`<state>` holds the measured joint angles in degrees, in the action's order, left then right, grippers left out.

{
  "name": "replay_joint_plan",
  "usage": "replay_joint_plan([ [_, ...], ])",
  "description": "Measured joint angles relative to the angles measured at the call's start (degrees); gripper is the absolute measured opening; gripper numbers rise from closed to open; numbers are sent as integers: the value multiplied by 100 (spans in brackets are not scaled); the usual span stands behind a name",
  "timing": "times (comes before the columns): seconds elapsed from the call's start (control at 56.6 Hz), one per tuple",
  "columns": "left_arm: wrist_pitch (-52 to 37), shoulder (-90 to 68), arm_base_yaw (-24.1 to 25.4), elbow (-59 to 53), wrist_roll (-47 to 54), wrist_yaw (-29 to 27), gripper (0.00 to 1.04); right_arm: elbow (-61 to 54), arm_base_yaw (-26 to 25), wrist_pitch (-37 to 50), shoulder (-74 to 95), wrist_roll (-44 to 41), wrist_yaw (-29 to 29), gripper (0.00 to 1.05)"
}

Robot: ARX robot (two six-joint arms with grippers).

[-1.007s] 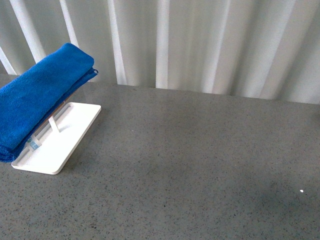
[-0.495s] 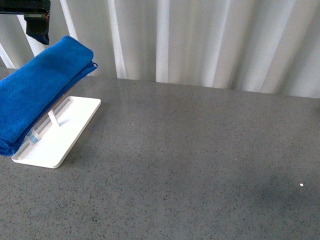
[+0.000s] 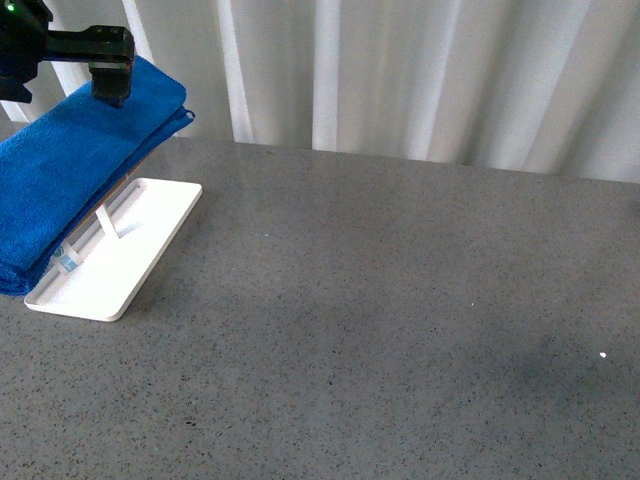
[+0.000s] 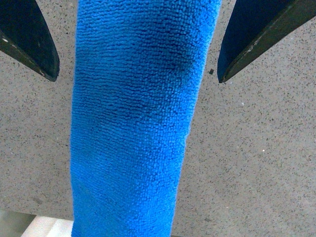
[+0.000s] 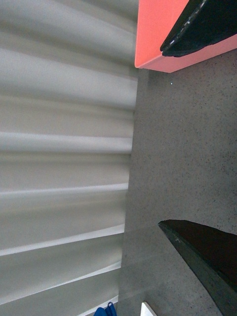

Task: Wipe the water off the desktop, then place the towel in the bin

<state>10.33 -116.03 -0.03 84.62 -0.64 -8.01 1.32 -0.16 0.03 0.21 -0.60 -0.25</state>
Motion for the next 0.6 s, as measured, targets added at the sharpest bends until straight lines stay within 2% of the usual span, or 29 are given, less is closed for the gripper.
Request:
replay_joint_plan([
  [0.512, -568, -149, -188, -400, 306, -42, 98, 0, 0, 0, 0, 0, 0, 98],
  [0.548, -605, -151, -188, -437, 354, -50, 94, 0, 0, 0, 0, 0, 0, 98],
  [0.601, -682, -153, -186, -505, 407, -81, 81, 0, 0, 0, 0, 0, 0, 98],
])
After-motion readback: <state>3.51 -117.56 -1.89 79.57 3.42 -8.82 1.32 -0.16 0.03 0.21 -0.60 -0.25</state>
